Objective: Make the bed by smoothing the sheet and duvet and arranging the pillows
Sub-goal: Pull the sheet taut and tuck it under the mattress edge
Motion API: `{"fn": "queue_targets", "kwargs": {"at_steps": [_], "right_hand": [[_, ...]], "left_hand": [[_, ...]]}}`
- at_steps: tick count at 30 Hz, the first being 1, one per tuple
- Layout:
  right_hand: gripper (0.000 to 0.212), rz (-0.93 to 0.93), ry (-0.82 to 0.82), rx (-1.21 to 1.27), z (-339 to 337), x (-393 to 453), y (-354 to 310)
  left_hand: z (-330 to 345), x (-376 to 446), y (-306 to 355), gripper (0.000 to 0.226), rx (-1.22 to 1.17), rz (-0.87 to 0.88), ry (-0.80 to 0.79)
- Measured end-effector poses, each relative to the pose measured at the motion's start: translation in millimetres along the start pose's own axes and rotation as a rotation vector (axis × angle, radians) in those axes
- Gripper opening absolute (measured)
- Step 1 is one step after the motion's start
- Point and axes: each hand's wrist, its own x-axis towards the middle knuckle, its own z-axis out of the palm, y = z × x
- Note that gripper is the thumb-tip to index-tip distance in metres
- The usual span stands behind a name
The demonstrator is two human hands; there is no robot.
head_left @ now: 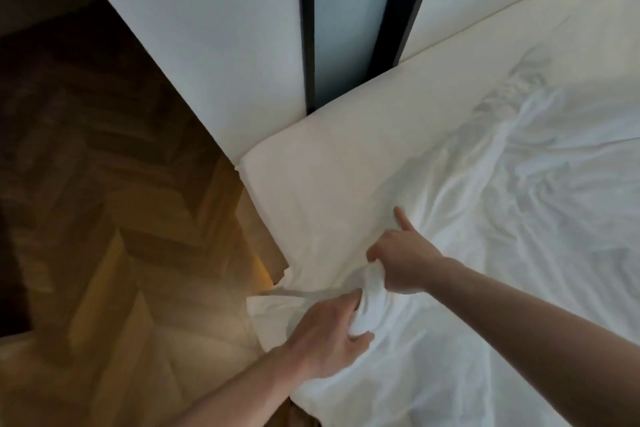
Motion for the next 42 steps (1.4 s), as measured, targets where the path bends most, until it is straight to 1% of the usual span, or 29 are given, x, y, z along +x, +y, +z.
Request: {"fn": "queue_targets", "kwargs": {"at_steps": [1,2,3,5,6,7,8,10,13,15,18,20,22,23,25,26,27,28,30,31,33,34,35,36,37,39,41,42], "right_hand": [[0.038,0.045,-0.054,0.002,-2.2,-9.0,2.6],[0.034,0.068,-0.072,0.003,-3.4,-18.7,5.4],[0.031,0.075,-0.062,0.009,-3.0,-27.3,8.3],[0.017,0.076,-0.016,0.048,1.8,-38.7,11.9],[0.011,0.072,0.005,0.074,4.5,-40.6,12.1],[0.011,0.069,0.013,0.095,5.9,-40.9,12.3],[0.012,0.075,0.019,0.1,5.9,-39.3,12.8],[0.016,0.088,0.044,0.065,6.0,-30.1,13.8],[0.037,0.131,0.043,0.032,11.6,-10.4,10.9],[0.043,0.159,0.115,0.086,15.4,6.9,5.5],[0.047,0.149,0.23,0.104,20.9,32.3,-5.0],[0.05,0.163,0.23,0.111,25.9,49.5,-11.4],[0.051,0.192,0.221,0.139,31.3,66.4,-17.9],[0.05,0.198,0.23,0.159,34.8,74.9,-21.3],[0.05,0.196,0.264,0.206,45.0,91.0,-26.5],[0.05,0.195,0.269,0.228,50.2,97.2,-27.9],[0.05,0.198,0.257,0.245,54.8,101.0,-28.2],[0.048,0.204,0.243,0.262,58.9,102.7,-27.7],[0.047,0.214,0.253,0.35,64.3,99.1,-27.2],[0.05,0.217,0.295,0.428,66.3,92.0,-28.8],[0.06,0.216,0.452,0.562,70.4,70.2,-35.4],[0.065,0.213,0.524,0.582,75.4,55.1,-40.0],[0.069,0.213,0.555,0.572,83.3,37.6,-45.4],[0.073,0.224,0.545,0.555,95.3,19.1,-50.4],[0.075,0.257,0.5,0.544,110.5,-1.0,-54.5],[0.077,0.385,0.357,0.546,147.2,-43.8,-58.7],[0.079,0.525,0.21,0.56,183.1,-87.0,-64.2],[0.079,0.584,0.152,0.579,198.4,-107.9,-69.0]], "left_hand": [[-2.5,-3.3,-6.3,0.047,-0.043,-0.042,-0.012],[-5.7,-5.5,-16.2,0.052,-0.082,-0.096,-0.024],[-9.7,-7.1,-26.0,0.051,-0.105,-0.133,-0.037],[-16.0,-9.2,-49.9,0.035,-0.02,-0.195,-0.082],[-18.2,-10.3,-64.2,0.033,0.066,-0.218,-0.093],[-20.8,-12.0,-79.3,0.034,0.147,-0.246,-0.104],[-22.4,-14.0,-93.9,0.037,0.176,-0.304,-0.105],[-26.4,-20.5,-119.1,0.043,0.085,-0.471,-0.056],[-23.3,-21.6,-151.5,0.041,-0.047,-0.701,0.075],[-17.6,-18.4,-162.6,0.048,-0.052,-0.781,0.159],[-12.7,-9.4,-168.3,0.047,-0.031,-0.857,0.173],[-13.7,-1.0,-163.4,0.046,-0.006,-0.816,0.142],[-13.8,13.8,-155.7,0.047,0.01,-0.699,0.137],[-14.5,22.0,-148.1,0.052,-0.018,-0.627,0.153],[-16.6,40.8,-131.0,0.071,-0.1,-0.507,0.191],[-19.9,49.7,-121.6,0.08,-0.138,-0.48,0.197],[-22.5,57.6,-114.6,0.084,-0.158,-0.474,0.182],[-23.0,64.5,-111.9,0.082,-0.152,-0.481,0.147],[-23.2,73.1,-114.7,0.061,-0.047,-0.534,0.09],[-23.9,74.0,-117.4,0.051,0.013,-0.569,0.077],[-26.3,70.8,-122.6,0.038,0.107,-0.639,0.08],[-27.9,67.4,-126.3,0.034,0.134,-0.677,0.071],[-29.0,64.6,-131.0,0.03,0.132,-0.719,0.064],[-29.6,62.2,-138.0,0.028,0.114,-0.754,0.059],[-30.4,58.4,-142.3,0.026,0.095,-0.772,0.057],[-31.2,51.3,-141.6,0.032,0.104,-0.765,0.061],[-29.6,41.4,-134.5,0.055,0.209,-0.674,0.094],[-28.1,33.8,-126.5,0.066,0.267,-0.587,0.136]]}}
